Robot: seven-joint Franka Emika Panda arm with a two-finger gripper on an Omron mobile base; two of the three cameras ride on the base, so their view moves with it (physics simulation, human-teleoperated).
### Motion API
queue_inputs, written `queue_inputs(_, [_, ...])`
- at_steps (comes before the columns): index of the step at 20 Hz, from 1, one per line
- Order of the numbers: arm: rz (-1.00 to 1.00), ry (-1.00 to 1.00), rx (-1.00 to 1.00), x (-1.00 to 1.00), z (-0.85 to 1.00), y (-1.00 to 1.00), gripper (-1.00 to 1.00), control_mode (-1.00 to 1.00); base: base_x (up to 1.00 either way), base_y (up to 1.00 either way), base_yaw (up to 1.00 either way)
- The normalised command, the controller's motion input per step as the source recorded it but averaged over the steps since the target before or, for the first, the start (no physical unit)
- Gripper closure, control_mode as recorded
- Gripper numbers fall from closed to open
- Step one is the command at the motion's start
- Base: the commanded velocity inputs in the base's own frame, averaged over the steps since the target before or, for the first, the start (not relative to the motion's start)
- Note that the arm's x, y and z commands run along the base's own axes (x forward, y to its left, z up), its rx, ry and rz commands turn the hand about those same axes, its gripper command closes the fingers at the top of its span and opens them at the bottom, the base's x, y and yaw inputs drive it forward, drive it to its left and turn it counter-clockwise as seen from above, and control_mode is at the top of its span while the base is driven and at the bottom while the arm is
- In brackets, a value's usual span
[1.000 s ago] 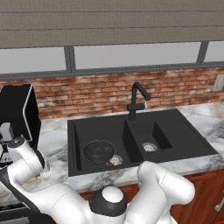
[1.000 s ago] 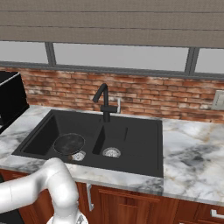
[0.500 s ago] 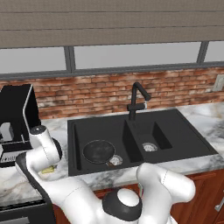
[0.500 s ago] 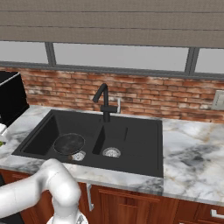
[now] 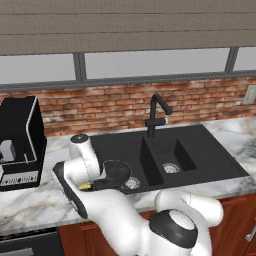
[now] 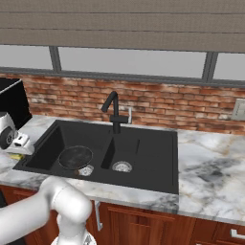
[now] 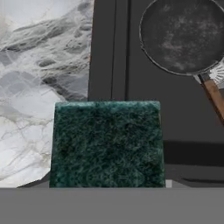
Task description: Pick the pan and sponge and place them into the sink. Then turn on the water.
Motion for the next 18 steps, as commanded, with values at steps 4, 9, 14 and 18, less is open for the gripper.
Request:
queue_inputs(4, [0.00, 0.00, 0.00, 0.22, 0.12, -1.00, 1.00, -1.00, 0.00, 0.00, 0.00])
queue_inputs(9, [0.00, 0.00, 0.00, 0.56, 0.01, -0.97, 1.00, -1.00, 0.00, 0.00, 0.00])
queue_inputs(14, [0.00, 0.00, -0.05, 0.82, -0.15, -0.45, 1.00, -1.00, 0.00, 0.00, 0.00])
queue_inputs(18, [0.02, 0.00, -0.05, 0.76, -0.28, -0.21, 1.00, -1.00, 0.00, 0.00, 0.00])
